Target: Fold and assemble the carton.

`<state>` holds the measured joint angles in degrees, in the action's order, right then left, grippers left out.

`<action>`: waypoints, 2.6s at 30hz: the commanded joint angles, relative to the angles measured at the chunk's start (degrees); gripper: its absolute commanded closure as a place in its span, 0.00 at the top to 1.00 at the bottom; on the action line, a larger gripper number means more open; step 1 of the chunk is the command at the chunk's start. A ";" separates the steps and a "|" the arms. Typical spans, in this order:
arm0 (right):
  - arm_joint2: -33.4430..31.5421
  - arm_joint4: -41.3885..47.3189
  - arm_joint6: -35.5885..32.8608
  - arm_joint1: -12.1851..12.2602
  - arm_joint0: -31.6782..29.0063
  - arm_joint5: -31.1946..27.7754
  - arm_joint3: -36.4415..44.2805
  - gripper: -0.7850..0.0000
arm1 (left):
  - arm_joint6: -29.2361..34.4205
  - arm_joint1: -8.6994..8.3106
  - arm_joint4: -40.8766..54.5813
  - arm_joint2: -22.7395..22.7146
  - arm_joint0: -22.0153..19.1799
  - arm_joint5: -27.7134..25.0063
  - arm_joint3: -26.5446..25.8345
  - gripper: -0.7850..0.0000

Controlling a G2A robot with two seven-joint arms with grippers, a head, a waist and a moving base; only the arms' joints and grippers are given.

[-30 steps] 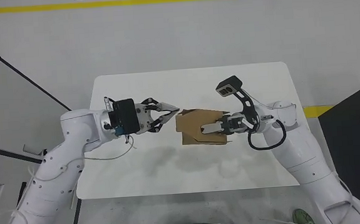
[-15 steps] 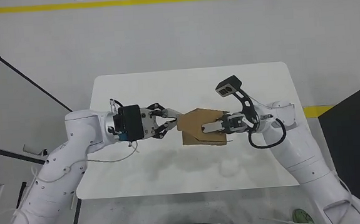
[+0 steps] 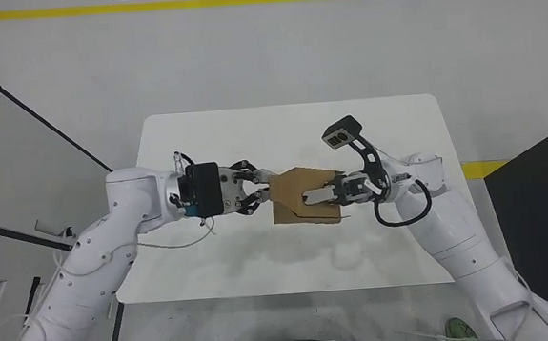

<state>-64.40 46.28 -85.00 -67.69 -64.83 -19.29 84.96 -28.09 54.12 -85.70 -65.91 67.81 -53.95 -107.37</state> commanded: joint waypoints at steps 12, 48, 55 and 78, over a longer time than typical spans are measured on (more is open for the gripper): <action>-0.32 -0.80 0.74 0.14 -0.16 -0.74 0.70 0.00 | -0.34 0.03 -0.22 -0.23 -0.54 0.01 1.12 0.00; 0.06 -3.24 2.22 1.41 -0.99 -2.23 4.32 0.00 | 0.23 -0.09 0.00 -1.15 0.19 0.48 0.17 0.00; -0.65 -3.80 3.57 1.70 -1.59 -3.57 4.38 0.00 | 0.48 -0.37 -0.04 -2.77 0.92 0.41 -0.09 0.00; 1.25 -2.47 3.12 1.84 -0.10 -3.12 3.11 0.00 | -0.16 0.54 0.17 2.01 -1.22 0.33 0.80 0.00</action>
<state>-63.24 43.71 -81.88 -65.83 -65.01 -22.41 88.15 -28.22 54.63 -85.52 -64.02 66.71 -53.65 -106.65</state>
